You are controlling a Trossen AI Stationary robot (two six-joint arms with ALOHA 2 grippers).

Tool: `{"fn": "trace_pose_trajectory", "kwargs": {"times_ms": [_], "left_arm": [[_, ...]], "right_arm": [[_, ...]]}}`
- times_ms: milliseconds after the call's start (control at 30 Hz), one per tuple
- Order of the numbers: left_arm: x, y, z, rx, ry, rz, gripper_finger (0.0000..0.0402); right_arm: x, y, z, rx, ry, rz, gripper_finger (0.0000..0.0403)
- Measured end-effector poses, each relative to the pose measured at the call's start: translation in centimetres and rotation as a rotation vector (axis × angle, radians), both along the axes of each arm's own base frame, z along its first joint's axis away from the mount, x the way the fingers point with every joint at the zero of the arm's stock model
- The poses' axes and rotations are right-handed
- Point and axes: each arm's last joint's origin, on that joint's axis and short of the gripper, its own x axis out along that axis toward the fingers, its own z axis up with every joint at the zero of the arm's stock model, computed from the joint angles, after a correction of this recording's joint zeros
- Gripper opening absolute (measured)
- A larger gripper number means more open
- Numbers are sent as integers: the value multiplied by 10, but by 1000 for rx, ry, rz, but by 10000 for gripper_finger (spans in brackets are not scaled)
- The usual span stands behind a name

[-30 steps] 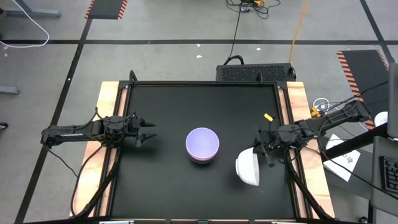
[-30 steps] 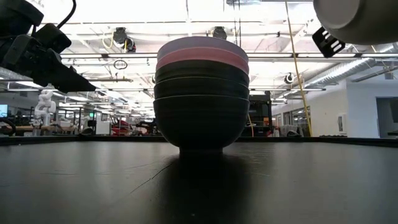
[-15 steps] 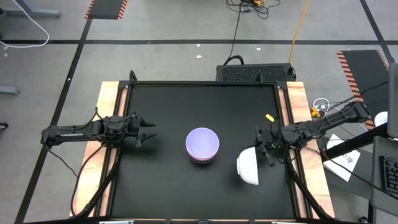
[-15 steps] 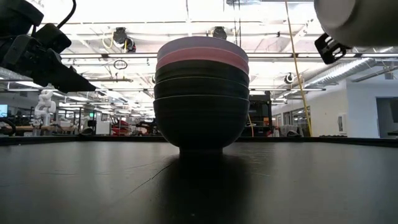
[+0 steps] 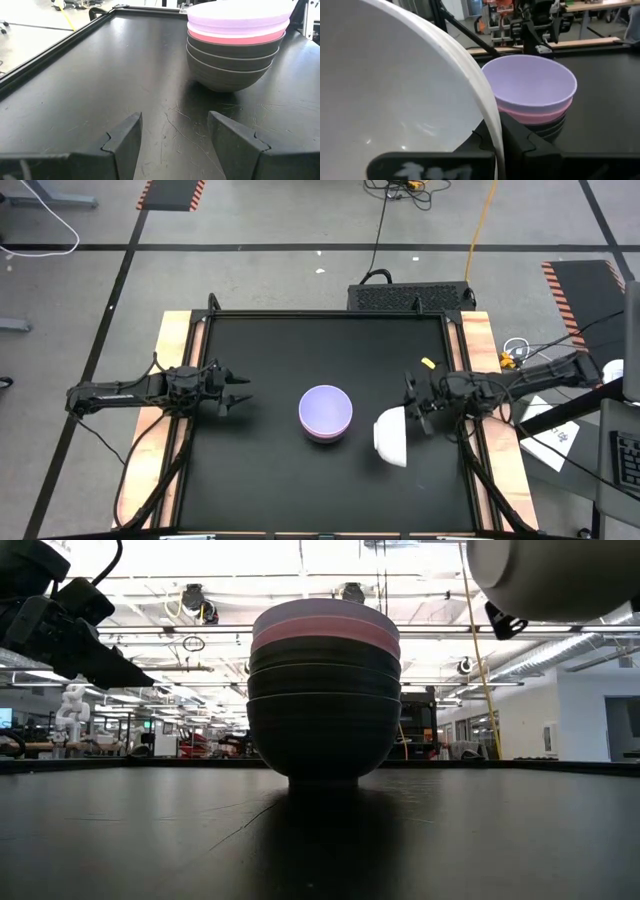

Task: Nest bowls inside each other
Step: Stack the white bowl on top of the purple bowl

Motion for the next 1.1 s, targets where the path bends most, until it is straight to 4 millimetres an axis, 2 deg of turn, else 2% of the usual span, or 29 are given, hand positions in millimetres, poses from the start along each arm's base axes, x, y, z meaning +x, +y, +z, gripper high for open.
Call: {"fn": "trace_pose_trajectory", "kwargs": {"times_ms": [233, 633, 967, 1100], "left_arm": [[0, 0, 0, 0, 0, 0, 230], [0, 0, 0, 0, 1, 0, 230], [0, 0, 0, -1, 2, -1, 230], [0, 0, 0, 0, 1, -1, 230]], "right_arm": [[7, -16, 4, 4, -62, 32, 0], [13, -46, -3, 8, -23, -39, 0], [12, -52, -3, 38, -24, -25, 0], [13, -53, 4, 28, -89, -25, 0]]}}
